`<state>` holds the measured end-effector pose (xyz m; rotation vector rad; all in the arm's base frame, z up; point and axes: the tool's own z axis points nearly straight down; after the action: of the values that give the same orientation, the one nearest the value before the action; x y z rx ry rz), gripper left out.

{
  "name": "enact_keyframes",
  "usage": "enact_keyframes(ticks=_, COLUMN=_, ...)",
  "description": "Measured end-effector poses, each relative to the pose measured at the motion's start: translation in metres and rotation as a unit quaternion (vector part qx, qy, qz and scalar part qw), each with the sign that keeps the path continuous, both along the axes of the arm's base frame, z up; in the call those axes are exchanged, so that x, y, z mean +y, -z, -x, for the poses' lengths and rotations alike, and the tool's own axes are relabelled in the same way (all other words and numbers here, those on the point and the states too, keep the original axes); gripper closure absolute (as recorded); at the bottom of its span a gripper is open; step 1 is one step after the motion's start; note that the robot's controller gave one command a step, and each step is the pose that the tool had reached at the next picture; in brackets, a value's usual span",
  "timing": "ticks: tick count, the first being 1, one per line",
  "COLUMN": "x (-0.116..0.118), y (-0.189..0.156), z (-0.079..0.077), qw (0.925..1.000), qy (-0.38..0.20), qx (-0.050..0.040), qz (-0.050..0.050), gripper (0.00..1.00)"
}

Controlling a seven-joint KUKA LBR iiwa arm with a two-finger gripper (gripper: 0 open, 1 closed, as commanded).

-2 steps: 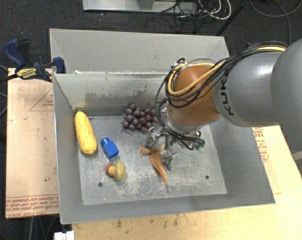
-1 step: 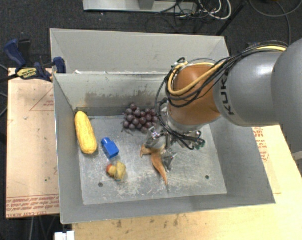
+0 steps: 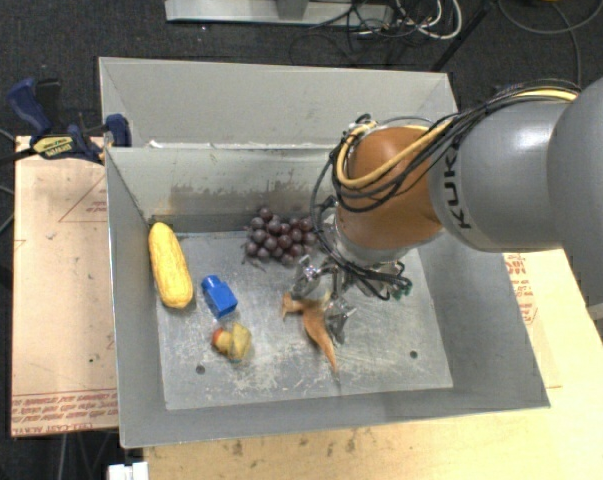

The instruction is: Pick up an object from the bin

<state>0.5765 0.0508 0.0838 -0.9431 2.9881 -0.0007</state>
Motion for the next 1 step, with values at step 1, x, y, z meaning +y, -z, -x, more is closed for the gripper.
enact_keyframes(ticks=1, x=0.0004, y=-0.0163, z=0.0011, qw=1.0000, qy=0.000, qx=0.0038, qz=0.000, gripper=1.00)
